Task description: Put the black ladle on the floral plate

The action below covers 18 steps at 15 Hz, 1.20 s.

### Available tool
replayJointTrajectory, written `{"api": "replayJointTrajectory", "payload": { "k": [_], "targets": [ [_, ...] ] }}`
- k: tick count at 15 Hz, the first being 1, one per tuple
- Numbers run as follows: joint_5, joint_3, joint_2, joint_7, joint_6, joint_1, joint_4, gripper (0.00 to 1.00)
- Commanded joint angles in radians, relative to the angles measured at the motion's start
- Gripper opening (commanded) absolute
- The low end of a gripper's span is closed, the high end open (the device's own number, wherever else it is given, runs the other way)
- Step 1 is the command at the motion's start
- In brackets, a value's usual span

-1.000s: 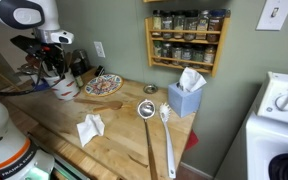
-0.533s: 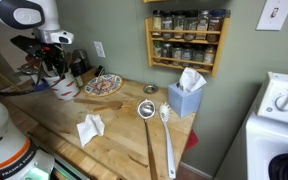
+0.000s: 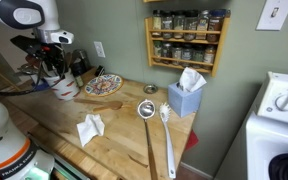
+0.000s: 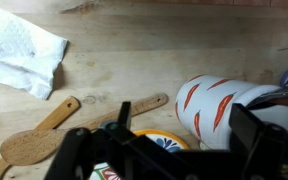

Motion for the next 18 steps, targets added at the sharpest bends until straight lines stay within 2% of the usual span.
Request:
{"api": "replayJointTrajectory", "payload": {
  "k": [1, 6, 9, 13, 18],
  "targets": [
    [0.008, 0.013, 0.0, -0.008, -0.005, -0.015, 0.002, 1.0],
    [-0.001, 0.003, -0.035, -0.011, -0.008, -0.036, 0.081, 1.0],
    [0.051, -0.024, -0.021, -0.05, 0.01, -0.02, 0.1, 1.0],
    [0.12, -0.039, 0.001, -0.083, 0.1, -0.024, 0.044, 1.0],
    [0.236, -0.075, 0.039, -0.202, 0.245, 0.016, -0.026, 1.0]
  ]
}}
